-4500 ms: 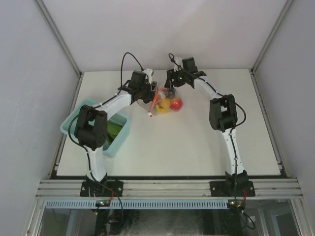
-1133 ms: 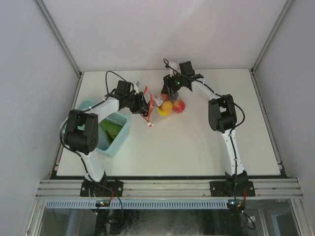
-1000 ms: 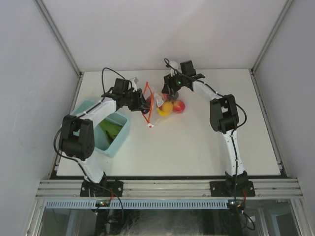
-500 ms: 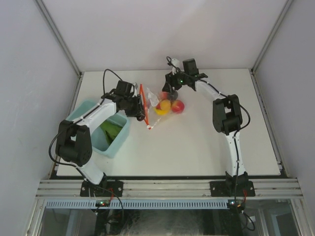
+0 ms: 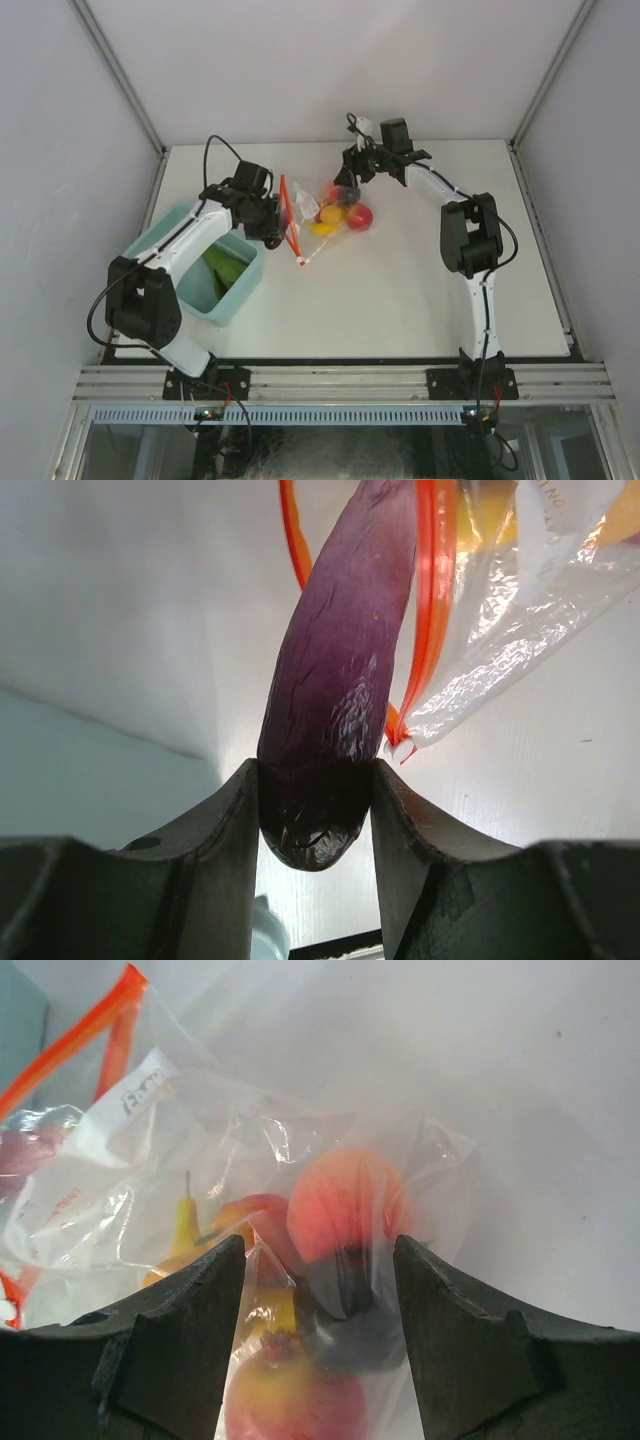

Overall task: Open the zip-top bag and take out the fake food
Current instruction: Pick up the fake vegetable from the zipper food storage bag, then place the fake vegetable in the bin, then pick up the fake fruit from the zipper food storage bag.

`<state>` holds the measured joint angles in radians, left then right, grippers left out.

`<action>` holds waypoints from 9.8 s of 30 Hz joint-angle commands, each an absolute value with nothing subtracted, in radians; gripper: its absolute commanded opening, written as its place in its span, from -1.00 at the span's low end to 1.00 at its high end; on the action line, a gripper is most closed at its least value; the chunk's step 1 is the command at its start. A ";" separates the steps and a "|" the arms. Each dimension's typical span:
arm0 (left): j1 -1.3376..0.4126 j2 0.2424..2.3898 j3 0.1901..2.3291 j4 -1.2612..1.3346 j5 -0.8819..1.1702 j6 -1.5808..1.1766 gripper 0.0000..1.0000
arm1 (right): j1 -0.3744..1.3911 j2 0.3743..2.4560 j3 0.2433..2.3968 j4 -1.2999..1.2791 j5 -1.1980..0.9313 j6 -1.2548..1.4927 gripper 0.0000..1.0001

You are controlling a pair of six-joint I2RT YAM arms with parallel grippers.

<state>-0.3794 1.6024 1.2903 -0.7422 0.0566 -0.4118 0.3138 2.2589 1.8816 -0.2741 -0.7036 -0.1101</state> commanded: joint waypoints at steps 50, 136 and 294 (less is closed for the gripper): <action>-0.232 0.764 0.850 -0.728 -0.336 -0.783 -1.00 | 0.311 2.152 1.839 -0.167 -0.755 -0.120 0.24; -0.222 1.376 1.120 -0.234 0.105 -0.359 -0.78 | 0.305 2.168 1.845 -0.160 -0.768 -0.111 0.26; -0.384 2.024 1.387 0.051 0.552 -0.390 0.04 | 0.360 2.379 2.105 -0.972 -0.808 -1.143 -0.96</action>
<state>-0.3748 2.0266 1.3331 0.0429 0.5034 -0.4248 0.3557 2.3623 2.0754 -0.9585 -0.7948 -1.1488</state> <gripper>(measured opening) 0.507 0.014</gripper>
